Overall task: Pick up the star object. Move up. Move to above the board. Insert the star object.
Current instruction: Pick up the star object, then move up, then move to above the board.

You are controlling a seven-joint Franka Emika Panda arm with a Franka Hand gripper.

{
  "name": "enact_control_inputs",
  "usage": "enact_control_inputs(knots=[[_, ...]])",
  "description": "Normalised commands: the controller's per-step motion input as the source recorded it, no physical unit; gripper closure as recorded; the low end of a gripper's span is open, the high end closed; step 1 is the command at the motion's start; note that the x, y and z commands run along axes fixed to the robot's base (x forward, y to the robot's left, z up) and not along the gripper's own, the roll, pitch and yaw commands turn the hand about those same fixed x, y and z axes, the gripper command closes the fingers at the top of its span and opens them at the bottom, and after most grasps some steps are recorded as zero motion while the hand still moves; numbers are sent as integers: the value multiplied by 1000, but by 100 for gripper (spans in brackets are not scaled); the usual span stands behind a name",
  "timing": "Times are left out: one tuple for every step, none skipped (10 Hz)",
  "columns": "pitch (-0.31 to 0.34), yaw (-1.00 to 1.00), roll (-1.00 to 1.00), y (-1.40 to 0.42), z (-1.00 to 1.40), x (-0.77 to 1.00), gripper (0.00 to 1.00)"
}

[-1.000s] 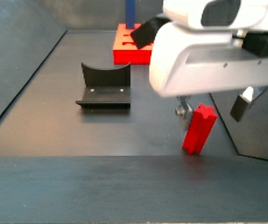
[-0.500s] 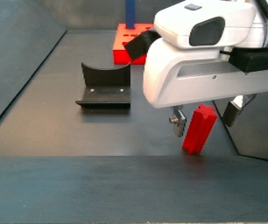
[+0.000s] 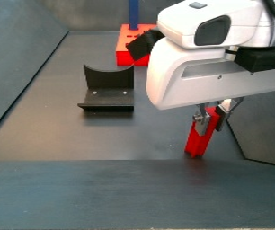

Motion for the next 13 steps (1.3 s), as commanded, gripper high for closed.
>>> enact_control_inputs(knots=[[0,0,0,0,0,0,100],[0,0,0,0,0,0,100],[0,0,0,0,0,0,100],[0,0,0,0,0,0,100],[0,0,0,0,0,0,100],[0,0,0,0,0,0,100],[0,0,0,0,833,0,100],[17,4,18,52,798,27,100],[50,-4,23,44,716,8,100],[94,-15,52,20,491,-4,100],[104,-10,64,14,403,-4,100],[124,4,83,4,231,-5,100],[-404,209,-75,206,1000,-103,100]])
